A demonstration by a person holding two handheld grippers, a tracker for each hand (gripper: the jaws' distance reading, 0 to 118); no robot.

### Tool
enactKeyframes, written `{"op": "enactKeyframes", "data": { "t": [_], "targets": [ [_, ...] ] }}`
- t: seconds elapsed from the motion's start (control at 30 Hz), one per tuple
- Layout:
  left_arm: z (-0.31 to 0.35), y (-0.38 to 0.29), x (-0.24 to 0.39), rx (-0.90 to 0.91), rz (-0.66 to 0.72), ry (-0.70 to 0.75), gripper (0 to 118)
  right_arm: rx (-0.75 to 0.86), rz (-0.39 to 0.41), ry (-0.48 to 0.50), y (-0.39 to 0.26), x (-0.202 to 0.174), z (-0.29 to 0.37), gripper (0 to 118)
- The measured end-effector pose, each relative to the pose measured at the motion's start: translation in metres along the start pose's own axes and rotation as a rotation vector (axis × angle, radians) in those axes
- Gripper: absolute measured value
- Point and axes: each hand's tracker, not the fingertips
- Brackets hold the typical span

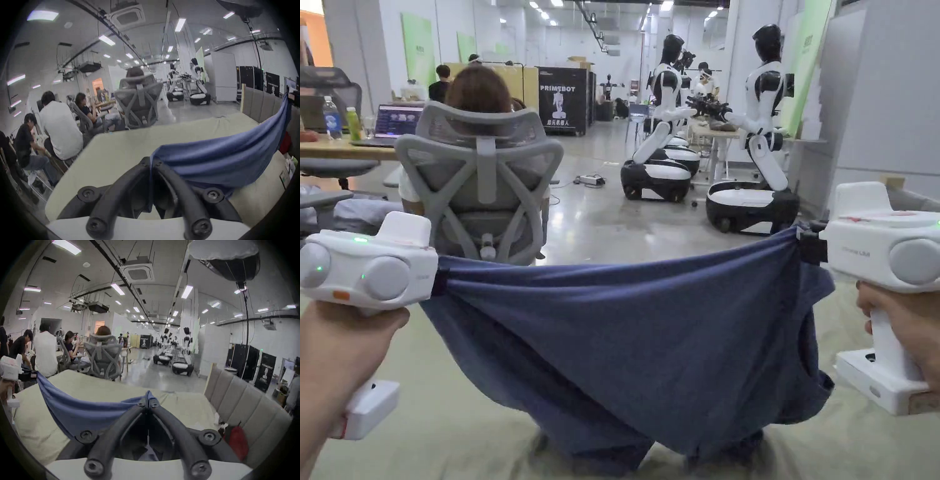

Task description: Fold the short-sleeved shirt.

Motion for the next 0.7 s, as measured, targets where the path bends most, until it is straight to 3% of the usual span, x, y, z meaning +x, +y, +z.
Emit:
{"op": "enactKeyframes", "data": {
  "t": [0.13, 0.37, 0.7],
  "targets": [
    [0.0, 0.044, -0.002, 0.085, -0.005, 0.072, 0, 0.084, 0.047, -0.07, 0.045, -0.006, -0.002, 0],
    [-0.011, 0.114, -0.014, 0.172, -0.001, 0.158, 0, 0.197, 0.059, -0.13, 0.11, -0.011, -0.026, 0],
    [-0.025, 0.17, -0.017, 0.234, -0.003, 0.186, 0, 0.278, -0.011, -0.144, 0.143, -0.002, -0.06, 0]
  ]
}}
